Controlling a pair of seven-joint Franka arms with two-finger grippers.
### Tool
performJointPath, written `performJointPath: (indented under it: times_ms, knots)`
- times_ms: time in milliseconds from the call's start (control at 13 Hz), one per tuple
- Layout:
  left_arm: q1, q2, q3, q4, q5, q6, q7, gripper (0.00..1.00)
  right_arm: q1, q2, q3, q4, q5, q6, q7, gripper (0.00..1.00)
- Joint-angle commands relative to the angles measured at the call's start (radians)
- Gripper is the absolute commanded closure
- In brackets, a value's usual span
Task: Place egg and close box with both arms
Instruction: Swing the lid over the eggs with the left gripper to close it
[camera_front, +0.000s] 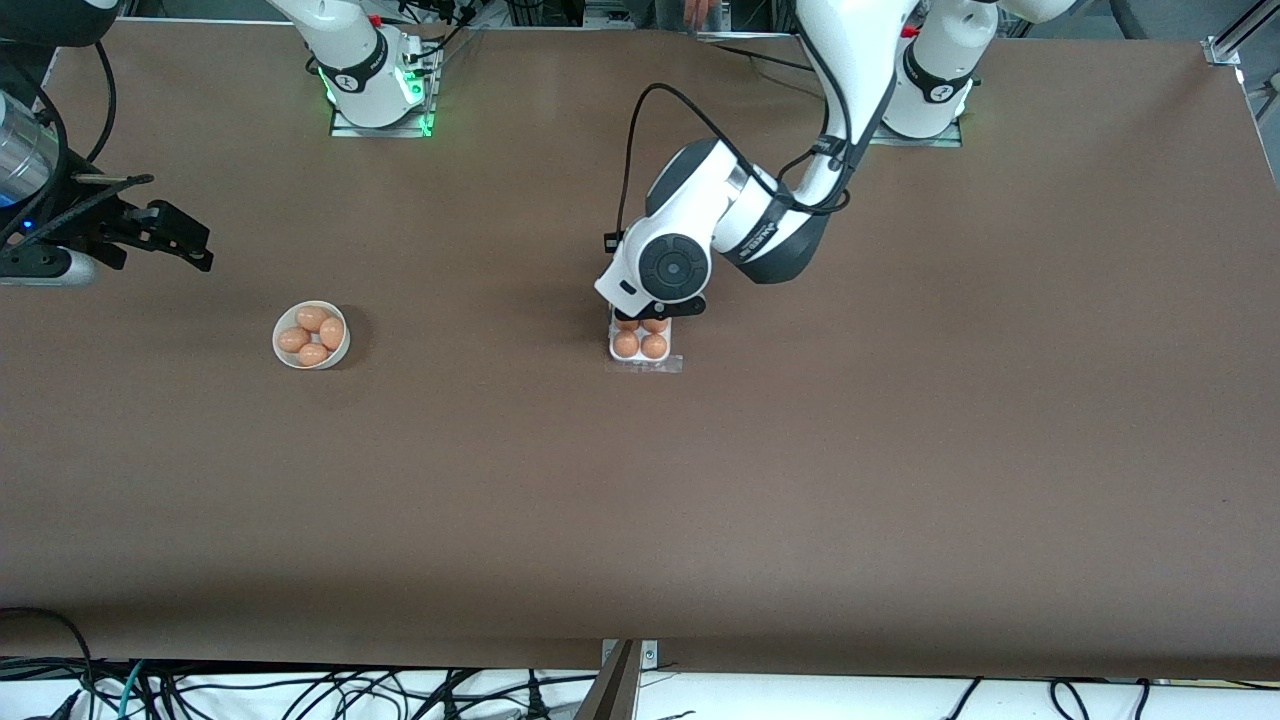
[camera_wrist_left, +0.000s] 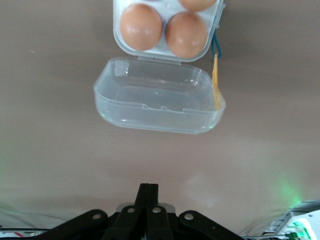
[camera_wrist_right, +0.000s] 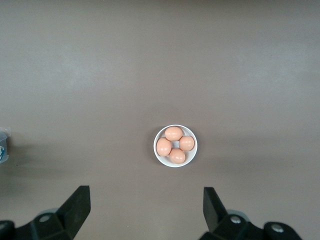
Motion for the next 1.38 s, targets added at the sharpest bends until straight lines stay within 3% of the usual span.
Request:
performJointPath:
  times_ms: [0,154,692,1000,1154,1308]
  knots:
    - [-0.008,0.015,0.003,-0.001,0.035,0.001,-0.013,0.96,-0.019,-0.012,0.017,-0.01,-0.002,0.004,-0.008,0.0]
    - [-0.009,0.031,0.003,-0.001,0.058,0.009,-0.013,0.96,-0.019,-0.012,0.017,-0.01,-0.002,0.004,-0.008,0.0]
    - [0.003,0.032,0.011,0.004,0.084,0.228,-0.001,0.95,-0.019,-0.012,0.017,-0.01,-0.002,0.003,-0.008,0.0]
    - [0.036,0.028,0.013,0.013,0.132,0.236,0.001,0.94,-0.019,-0.012,0.017,-0.01,-0.002,0.004,-0.008,0.0]
    - [0.053,0.02,0.017,0.013,0.152,0.223,0.015,0.84,-0.019,-0.012,0.017,-0.01,-0.002,0.004,-0.008,0.0]
    - [0.098,0.003,0.022,0.013,0.193,0.205,0.016,0.61,-0.019,-0.012,0.017,-0.01,-0.002,0.004,-0.008,0.0]
